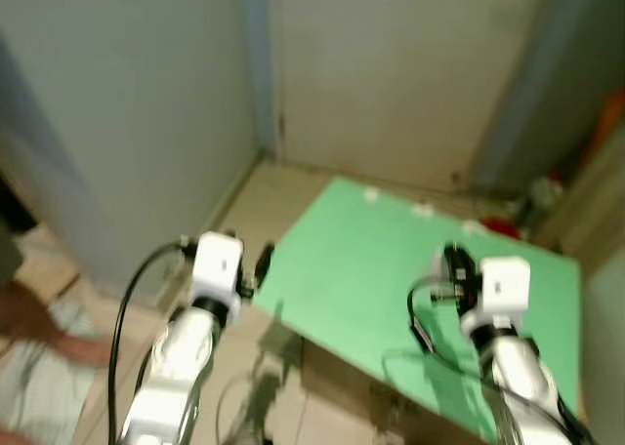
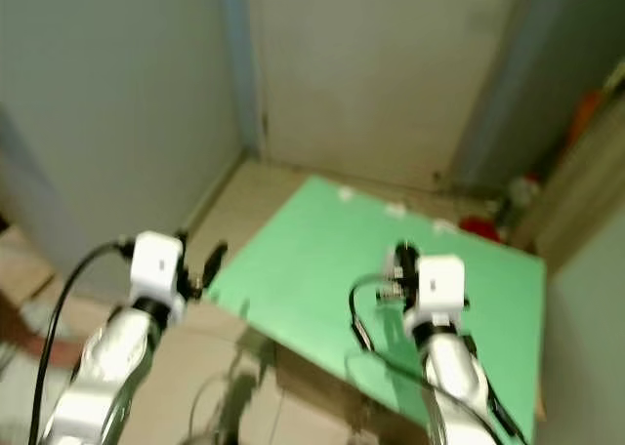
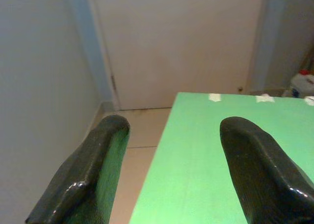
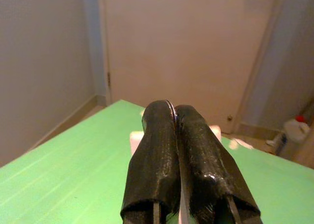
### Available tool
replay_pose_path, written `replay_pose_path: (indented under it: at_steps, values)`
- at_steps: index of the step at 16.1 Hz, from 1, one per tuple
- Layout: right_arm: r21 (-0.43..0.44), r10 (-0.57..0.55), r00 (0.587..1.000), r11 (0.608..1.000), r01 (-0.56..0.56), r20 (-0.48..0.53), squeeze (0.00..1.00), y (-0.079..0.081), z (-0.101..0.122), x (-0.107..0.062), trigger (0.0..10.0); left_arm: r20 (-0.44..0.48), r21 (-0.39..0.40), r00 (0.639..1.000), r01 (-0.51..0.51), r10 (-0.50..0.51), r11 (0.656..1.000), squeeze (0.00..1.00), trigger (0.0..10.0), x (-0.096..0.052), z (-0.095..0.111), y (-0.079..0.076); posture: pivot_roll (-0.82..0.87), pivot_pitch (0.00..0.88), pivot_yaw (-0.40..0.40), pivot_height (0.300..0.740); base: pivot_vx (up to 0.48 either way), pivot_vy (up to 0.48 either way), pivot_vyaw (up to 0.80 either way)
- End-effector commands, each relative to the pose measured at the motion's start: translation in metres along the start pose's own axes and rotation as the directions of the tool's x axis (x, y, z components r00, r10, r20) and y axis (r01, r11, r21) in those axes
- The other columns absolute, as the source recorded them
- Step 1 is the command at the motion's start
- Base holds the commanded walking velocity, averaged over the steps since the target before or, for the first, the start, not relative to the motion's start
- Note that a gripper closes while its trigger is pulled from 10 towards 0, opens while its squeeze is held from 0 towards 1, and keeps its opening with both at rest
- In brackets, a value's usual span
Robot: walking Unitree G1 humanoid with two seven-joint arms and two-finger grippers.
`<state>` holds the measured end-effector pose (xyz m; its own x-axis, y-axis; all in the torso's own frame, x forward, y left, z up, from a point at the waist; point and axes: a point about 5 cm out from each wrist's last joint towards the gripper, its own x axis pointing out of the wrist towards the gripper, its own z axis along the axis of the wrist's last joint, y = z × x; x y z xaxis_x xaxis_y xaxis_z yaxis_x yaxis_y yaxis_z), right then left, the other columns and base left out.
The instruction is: Hang keys on a hook
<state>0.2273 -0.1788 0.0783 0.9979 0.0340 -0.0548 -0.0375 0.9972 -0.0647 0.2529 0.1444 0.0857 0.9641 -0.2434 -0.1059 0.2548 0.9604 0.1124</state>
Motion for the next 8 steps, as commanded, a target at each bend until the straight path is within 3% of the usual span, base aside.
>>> replay_pose_path:
  at_steps: [1, 8]
  values:
    - [-0.002, -0.01, 1.0, 1.0, 0.01, 0.007, 0.0, -0.001, 0.004, 0.005, 0.0, -0.002, 0.017, 1.0, 0.0, 0.0, 1.0, 0.0, 10.0, 0.004, 0.002, -0.002, -0.07, 0.0, 0.012, 0.722, 0.0, 0.0, 0.0]
    - [-0.004, 0.024, 1.0, 1.0, -0.024, 0.0, 0.0, 0.007, 0.004, 0.018, 0.0, 0.034, 0.03, 0.999, 0.004, -0.005, 1.0, 0.0, 10.0, 0.021, 0.012, -0.004, -0.08, 0.0, 0.022, 0.722, 0.0, 0.0, 0.0]
